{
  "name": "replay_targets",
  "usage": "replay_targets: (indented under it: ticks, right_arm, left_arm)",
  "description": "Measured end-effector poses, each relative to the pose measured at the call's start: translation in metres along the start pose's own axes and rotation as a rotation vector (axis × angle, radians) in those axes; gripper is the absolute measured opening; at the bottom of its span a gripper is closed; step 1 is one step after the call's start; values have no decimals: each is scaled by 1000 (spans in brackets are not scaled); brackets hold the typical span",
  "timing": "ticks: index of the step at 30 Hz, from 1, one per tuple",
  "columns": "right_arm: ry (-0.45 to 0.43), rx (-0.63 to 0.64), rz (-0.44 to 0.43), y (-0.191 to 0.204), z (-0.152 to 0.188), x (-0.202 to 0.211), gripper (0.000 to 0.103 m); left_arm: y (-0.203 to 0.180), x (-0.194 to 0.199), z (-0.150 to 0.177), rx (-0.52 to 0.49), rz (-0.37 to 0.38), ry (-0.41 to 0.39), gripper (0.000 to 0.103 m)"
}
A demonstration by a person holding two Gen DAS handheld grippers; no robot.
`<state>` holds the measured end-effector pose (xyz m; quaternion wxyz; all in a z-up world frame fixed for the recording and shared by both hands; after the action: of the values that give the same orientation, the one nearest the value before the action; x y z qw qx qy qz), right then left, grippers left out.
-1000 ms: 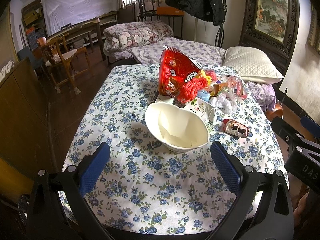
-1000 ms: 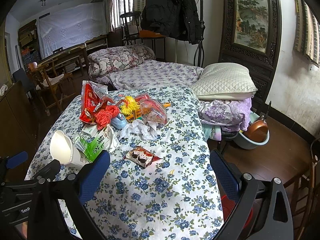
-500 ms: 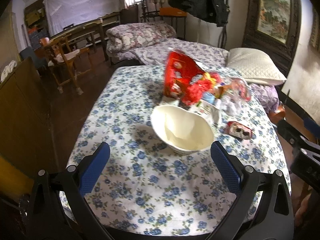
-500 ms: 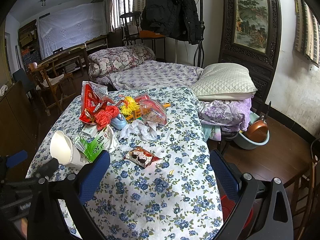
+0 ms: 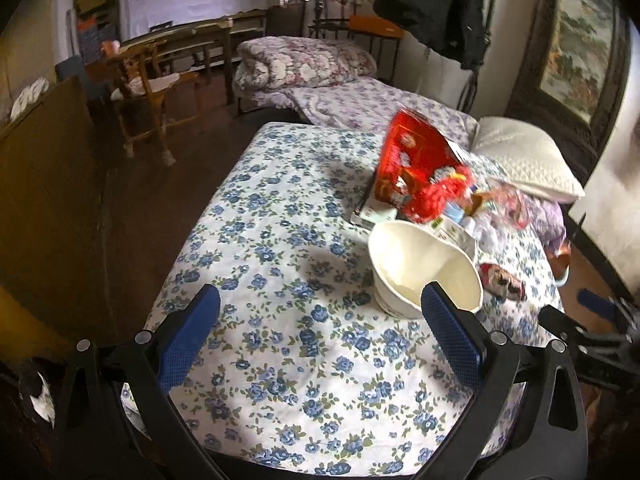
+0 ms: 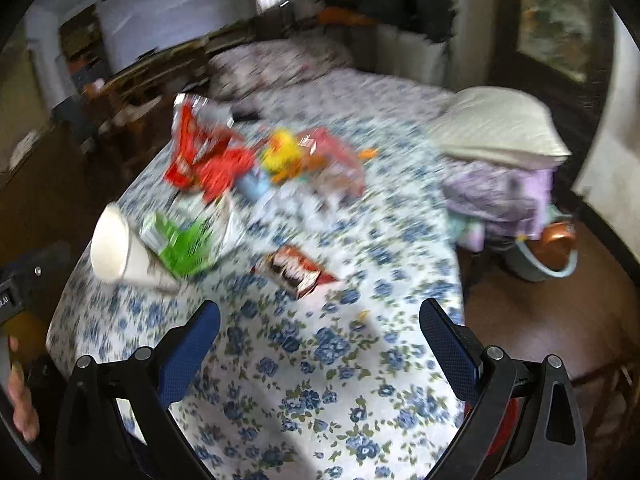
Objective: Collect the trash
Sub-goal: 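Grasp the cartoon snack wrapper with the right tool while the left tool grasps the white paper cup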
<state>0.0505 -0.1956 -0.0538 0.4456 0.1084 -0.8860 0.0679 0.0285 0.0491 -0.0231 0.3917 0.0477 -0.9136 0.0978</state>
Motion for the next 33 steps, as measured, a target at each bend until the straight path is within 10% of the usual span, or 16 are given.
replay_targets:
  ticks: [10,18,24,28,30,33]
  right_arm:
    - [49,137,-44,17,-20,-36,94]
    - [144,154,-84,23,-22,-71,44]
    - [113,137,-120,28,-22,-61,32]
    - [113,141,-156,30,-17,-52,32]
    - [117,166,-127,34,-13,-52,57]
    - [99,214,-78,41,-16,-51,66]
  left_arm:
    - [-6,-2,3,-38,5,20,97]
    - [3,-6,1,-1,17,40,97]
    - [3,-7,2,-7,6,39,97]
    - [2,-6,1,-9,3,24,97]
    - [0,-5,2,-14,1,18,97]
    - [-4,-5,3,-27,-2,23,97]
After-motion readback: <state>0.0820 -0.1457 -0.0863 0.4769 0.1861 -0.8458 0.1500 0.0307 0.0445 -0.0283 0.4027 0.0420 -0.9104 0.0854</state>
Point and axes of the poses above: each gripper's, at about its wrist camera, not at the fingertips, and x roughly against the way its jaws point, y to its left, z to its underside, the point moved 3 cm from there along -x, roughly the way its jaws point, and after that the axes turned 8 degrees about x, right-handed, at the moved point
